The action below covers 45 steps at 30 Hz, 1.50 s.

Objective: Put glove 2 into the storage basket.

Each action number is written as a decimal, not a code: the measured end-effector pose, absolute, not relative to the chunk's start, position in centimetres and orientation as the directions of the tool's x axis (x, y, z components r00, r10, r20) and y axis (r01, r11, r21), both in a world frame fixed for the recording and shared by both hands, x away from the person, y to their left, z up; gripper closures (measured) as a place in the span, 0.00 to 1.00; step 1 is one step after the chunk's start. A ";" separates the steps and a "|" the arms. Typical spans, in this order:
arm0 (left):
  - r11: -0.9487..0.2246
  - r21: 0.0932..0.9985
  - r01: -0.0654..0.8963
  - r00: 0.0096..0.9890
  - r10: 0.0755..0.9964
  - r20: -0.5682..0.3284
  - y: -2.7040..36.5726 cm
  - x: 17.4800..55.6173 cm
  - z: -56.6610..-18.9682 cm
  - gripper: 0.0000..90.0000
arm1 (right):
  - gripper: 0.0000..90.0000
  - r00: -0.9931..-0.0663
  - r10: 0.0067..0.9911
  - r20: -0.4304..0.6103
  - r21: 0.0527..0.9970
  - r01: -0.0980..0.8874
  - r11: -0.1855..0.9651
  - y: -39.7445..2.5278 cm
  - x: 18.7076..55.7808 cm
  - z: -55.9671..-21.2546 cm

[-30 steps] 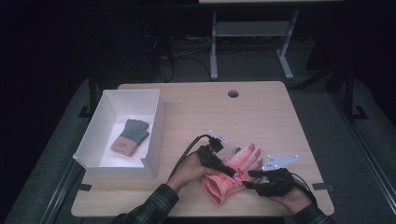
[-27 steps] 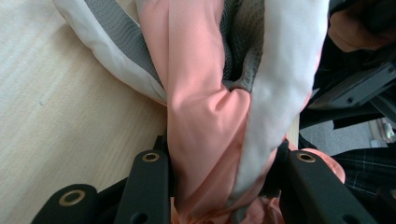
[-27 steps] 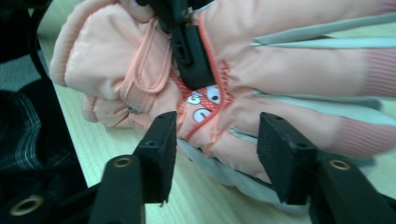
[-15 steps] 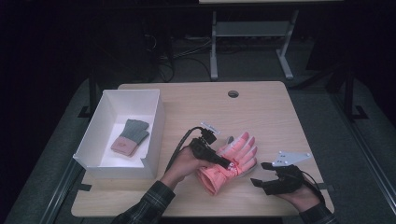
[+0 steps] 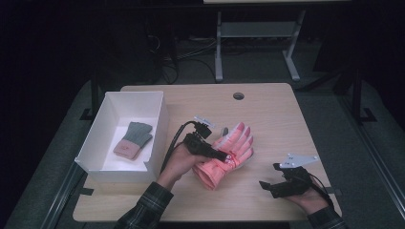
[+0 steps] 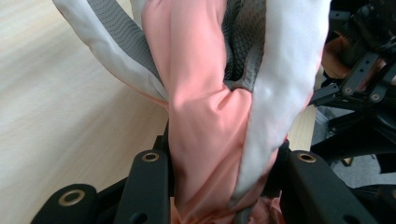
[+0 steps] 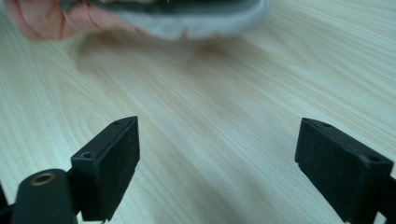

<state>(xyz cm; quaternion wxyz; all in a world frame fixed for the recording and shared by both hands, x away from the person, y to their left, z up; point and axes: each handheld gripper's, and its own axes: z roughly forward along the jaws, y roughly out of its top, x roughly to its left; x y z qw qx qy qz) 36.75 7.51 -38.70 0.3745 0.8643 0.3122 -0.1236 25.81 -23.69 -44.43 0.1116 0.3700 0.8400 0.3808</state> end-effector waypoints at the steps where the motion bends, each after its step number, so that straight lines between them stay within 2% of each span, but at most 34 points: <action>1: -0.520 0.572 0.635 0.772 0.458 -0.441 7.8 36.8 -38.1 0.70 | 0.15 -0.701 0.707 0.090 0.723 0.535 0.438 -23.7 25.9 -44.6; 12: -0.482 0.604 0.635 0.766 0.496 -0.409 9.8 37.3 -33.9 0.70 | 0.14 -0.696 0.713 0.089 0.719 0.541 0.438 -23.8 26.2 -44.9; 19: -0.440 0.637 0.633 0.757 0.526 -0.388 12.5 37.6 -30.7 0.70 | 0.12 -0.687 0.722 0.087 0.719 0.545 0.431 -23.9 26.4 -45.3; 32: -0.344 0.675 0.653 0.711 0.586 -0.389 17.3 38.3 -27.7 0.70 | 0.11 -0.677 0.730 0.094 0.714 0.557 0.424 -23.8 26.4 -45.5; 45: -0.235 0.690 0.685 0.628 0.670 -0.396 24.1 38.5 -26.1 0.70 | 0.11 -0.677 0.730 0.094 0.715 0.556 0.424 -23.8 26.5 -45.6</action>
